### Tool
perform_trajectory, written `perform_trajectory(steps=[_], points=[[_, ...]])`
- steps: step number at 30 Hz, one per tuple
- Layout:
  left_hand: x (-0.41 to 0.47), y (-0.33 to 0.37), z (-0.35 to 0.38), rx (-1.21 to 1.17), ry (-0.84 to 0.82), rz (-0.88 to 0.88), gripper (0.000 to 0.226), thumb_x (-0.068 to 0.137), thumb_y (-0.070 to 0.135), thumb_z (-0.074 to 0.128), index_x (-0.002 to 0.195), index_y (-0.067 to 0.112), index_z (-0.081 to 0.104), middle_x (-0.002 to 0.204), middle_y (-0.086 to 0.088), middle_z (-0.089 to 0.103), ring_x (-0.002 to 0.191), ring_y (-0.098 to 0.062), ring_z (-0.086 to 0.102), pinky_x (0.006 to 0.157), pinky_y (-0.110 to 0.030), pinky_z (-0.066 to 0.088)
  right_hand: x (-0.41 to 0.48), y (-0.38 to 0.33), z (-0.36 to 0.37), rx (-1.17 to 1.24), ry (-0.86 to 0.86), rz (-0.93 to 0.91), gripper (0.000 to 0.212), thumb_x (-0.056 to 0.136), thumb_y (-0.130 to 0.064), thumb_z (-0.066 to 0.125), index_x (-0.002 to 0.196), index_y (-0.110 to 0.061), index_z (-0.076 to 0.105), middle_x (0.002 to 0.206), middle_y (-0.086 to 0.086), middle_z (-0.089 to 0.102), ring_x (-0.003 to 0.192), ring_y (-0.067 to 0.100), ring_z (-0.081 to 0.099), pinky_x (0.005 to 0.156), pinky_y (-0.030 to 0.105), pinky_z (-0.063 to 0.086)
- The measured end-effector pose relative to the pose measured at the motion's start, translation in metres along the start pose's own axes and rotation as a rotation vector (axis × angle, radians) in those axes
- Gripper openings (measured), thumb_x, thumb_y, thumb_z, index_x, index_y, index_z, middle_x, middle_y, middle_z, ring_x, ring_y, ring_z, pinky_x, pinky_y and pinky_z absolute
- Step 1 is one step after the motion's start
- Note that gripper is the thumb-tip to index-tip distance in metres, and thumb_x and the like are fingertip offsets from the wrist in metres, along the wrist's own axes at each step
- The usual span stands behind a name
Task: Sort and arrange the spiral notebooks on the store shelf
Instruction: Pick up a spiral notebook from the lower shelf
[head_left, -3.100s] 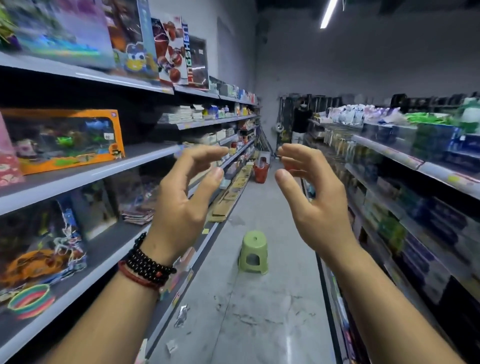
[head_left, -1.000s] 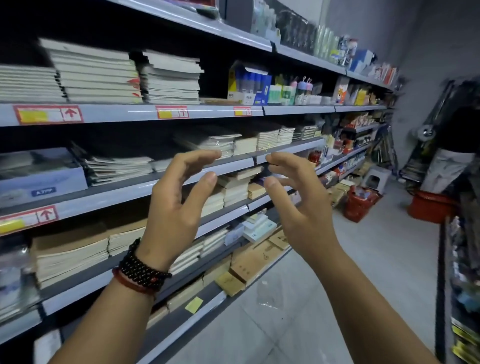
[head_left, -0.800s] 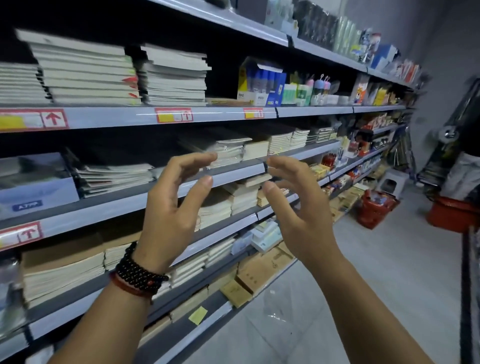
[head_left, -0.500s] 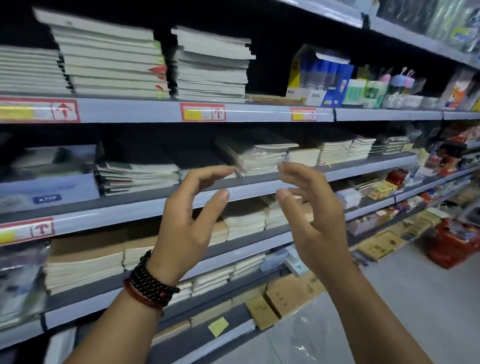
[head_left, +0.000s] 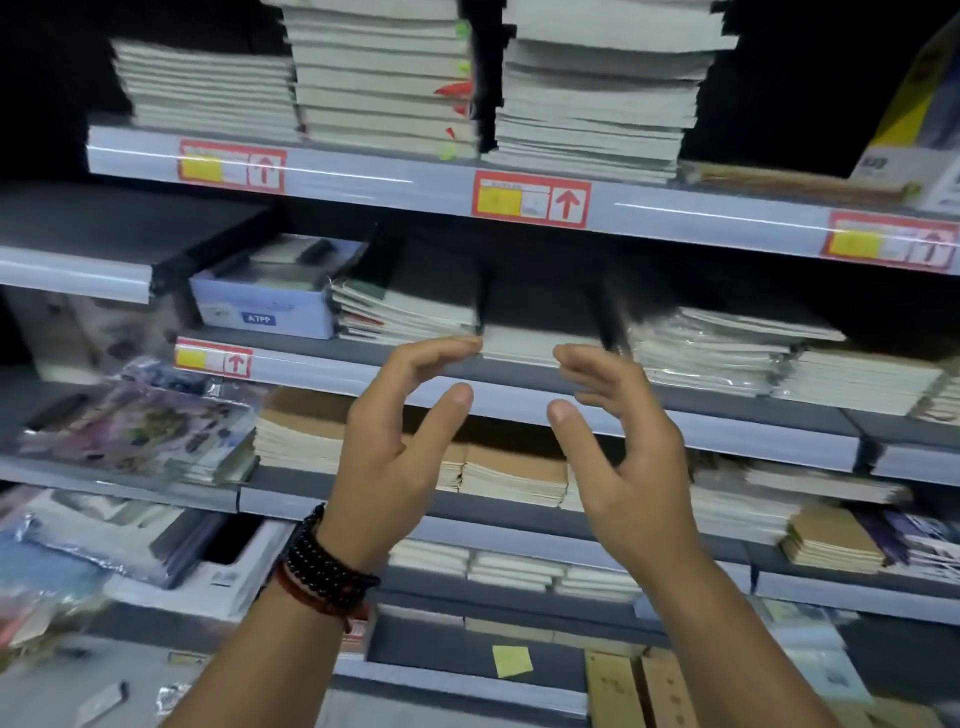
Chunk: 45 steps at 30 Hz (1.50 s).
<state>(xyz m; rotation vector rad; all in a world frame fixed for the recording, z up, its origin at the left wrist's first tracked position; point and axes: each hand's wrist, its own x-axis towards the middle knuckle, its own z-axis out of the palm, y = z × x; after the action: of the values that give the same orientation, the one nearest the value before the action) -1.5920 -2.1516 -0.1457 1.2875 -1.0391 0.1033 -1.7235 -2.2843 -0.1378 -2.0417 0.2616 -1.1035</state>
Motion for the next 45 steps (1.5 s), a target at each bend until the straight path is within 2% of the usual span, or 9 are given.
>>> perform_trajectory(steps=[8,11,16,20,25,29,33,39,45], points=[[0.024,-0.081,-0.036,-0.046,-0.054,0.061,0.028,0.098,0.005,0.053,0.126,0.006,0.058,0.132,-0.005,0.065,0.13,-0.029,0.056,0.108,-0.052,0.044,0.026,0.048,0.085,0.049,0.08,0.001,0.035,0.097,-0.024,0.06,0.132,-0.022,0.056,0.132,-0.012,0.061,0.126,0.017,0.057,0.099,0.041,0.05],[0.028,-0.117,-0.047,-0.076,-0.102,0.084,0.029,0.098,0.013,0.055,0.127,0.01,0.057,0.132,-0.006,0.064,0.13,-0.032,0.056,0.106,-0.052,0.045,0.027,0.067,0.122,0.077,0.139,-0.007,0.035,0.097,-0.021,0.059,0.132,-0.019,0.056,0.133,-0.008,0.061,0.127,0.021,0.056,0.1,0.043,0.05],[0.014,-0.177,-0.049,-0.089,-0.085,0.1,0.03,0.096,0.011,0.054,0.125,0.007,0.057,0.131,-0.011,0.064,0.128,-0.037,0.057,0.104,-0.056,0.045,0.015,0.109,0.159,0.168,0.097,-0.039,0.035,0.095,-0.02,0.059,0.13,-0.019,0.057,0.131,-0.007,0.063,0.126,0.023,0.058,0.099,0.042,0.051],[-0.032,-0.237,-0.034,-0.034,-0.065,0.156,0.03,0.094,0.009,0.054,0.123,0.001,0.058,0.13,-0.017,0.063,0.127,-0.038,0.057,0.103,-0.055,0.046,-0.022,0.175,0.18,0.235,0.027,-0.112,0.033,0.097,-0.02,0.058,0.129,-0.022,0.057,0.131,-0.002,0.063,0.126,0.026,0.058,0.099,0.043,0.051],[-0.101,-0.315,-0.026,0.042,-0.014,0.221,0.032,0.094,0.008,0.051,0.126,0.007,0.052,0.129,-0.021,0.061,0.128,-0.038,0.056,0.104,-0.056,0.044,-0.076,0.251,0.195,0.288,-0.057,-0.214,0.036,0.096,-0.019,0.057,0.131,-0.019,0.053,0.132,0.005,0.062,0.125,0.029,0.058,0.099,0.043,0.049],[-0.178,-0.383,-0.013,0.073,-0.018,0.236,0.03,0.094,0.001,0.051,0.124,0.004,0.052,0.127,-0.021,0.061,0.126,-0.039,0.056,0.104,-0.057,0.044,-0.148,0.321,0.212,0.325,-0.075,-0.211,0.037,0.095,-0.017,0.055,0.131,-0.011,0.051,0.13,0.011,0.062,0.123,0.031,0.06,0.097,0.043,0.051],[-0.257,-0.416,-0.013,0.066,-0.004,0.224,0.03,0.095,-0.002,0.052,0.124,0.003,0.055,0.127,-0.019,0.062,0.126,-0.035,0.057,0.104,-0.055,0.045,-0.223,0.363,0.232,0.352,-0.047,-0.172,0.034,0.098,-0.013,0.059,0.131,-0.009,0.053,0.129,0.004,0.064,0.122,0.028,0.061,0.098,0.043,0.051],[-0.332,-0.4,-0.023,0.155,0.042,0.136,0.026,0.098,0.0,0.054,0.124,0.002,0.059,0.127,-0.008,0.065,0.125,-0.025,0.06,0.105,-0.042,0.047,-0.286,0.366,0.234,0.241,-0.019,-0.083,0.032,0.097,-0.013,0.062,0.129,-0.015,0.057,0.127,-0.004,0.065,0.122,0.019,0.06,0.101,0.042,0.05],[-0.34,-0.393,-0.044,0.422,0.01,0.145,0.023,0.099,0.011,0.061,0.122,0.01,0.063,0.119,0.001,0.065,0.117,-0.01,0.06,0.099,-0.019,0.043,-0.289,0.365,0.224,-0.081,-0.036,-0.136,0.032,0.095,-0.023,0.066,0.126,-0.021,0.06,0.122,-0.012,0.062,0.119,0.006,0.056,0.099,0.019,0.044]])
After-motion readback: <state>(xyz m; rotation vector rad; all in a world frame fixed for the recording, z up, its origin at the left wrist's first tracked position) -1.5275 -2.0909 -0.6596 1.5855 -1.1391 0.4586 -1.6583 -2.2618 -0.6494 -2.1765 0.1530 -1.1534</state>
